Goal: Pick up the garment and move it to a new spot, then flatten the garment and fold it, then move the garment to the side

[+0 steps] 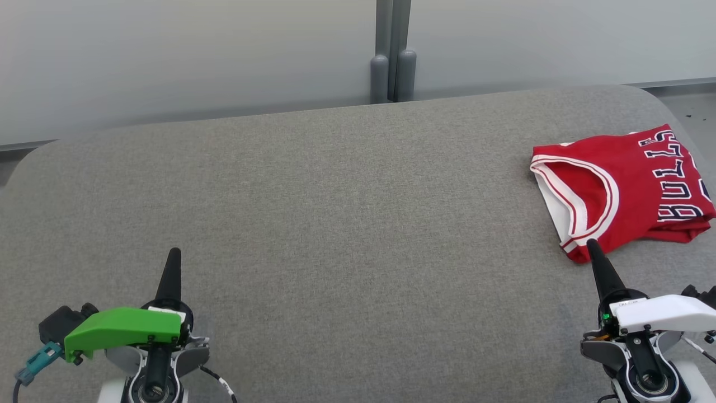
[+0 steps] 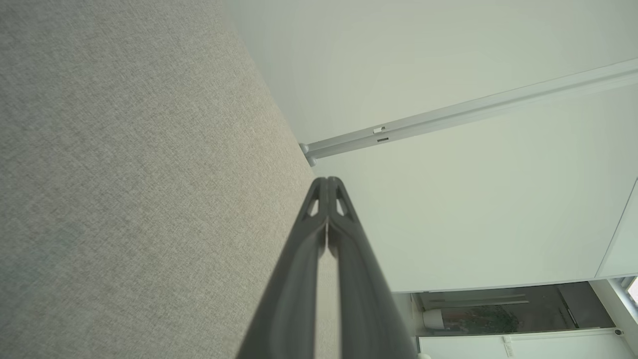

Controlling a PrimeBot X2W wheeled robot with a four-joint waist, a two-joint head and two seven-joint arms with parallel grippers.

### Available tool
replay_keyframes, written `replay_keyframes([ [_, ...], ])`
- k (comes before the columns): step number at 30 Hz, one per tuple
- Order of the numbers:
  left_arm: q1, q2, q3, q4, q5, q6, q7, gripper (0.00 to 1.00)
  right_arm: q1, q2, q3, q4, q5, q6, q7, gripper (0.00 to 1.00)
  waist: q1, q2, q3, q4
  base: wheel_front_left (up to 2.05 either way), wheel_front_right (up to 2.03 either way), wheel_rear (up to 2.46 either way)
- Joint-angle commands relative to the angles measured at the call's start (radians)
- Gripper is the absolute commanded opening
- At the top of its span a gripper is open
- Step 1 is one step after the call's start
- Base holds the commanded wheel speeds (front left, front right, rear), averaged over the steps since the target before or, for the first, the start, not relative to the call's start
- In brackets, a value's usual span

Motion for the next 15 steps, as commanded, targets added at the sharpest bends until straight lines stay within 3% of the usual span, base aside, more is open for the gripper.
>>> replay_keyframes([
  [1,-0.027,-0.002,0.010,-0.002,-0.032,-0.010,0.007,0.00,-0.020,-0.013,0.001,-0.001,0.035,0.000,0.004,0.00,0.0000,0.0000,0.001,-0.001,0.00,0.00,0.00],
  [15,-0.042,-0.013,0.033,0.005,-0.118,-0.027,0.033,0.00,-0.025,-0.037,0.013,0.010,0.168,0.000,0.001,0.00,0.0000,0.0000,0.004,-0.005,0.00,0.00,0.00],
])
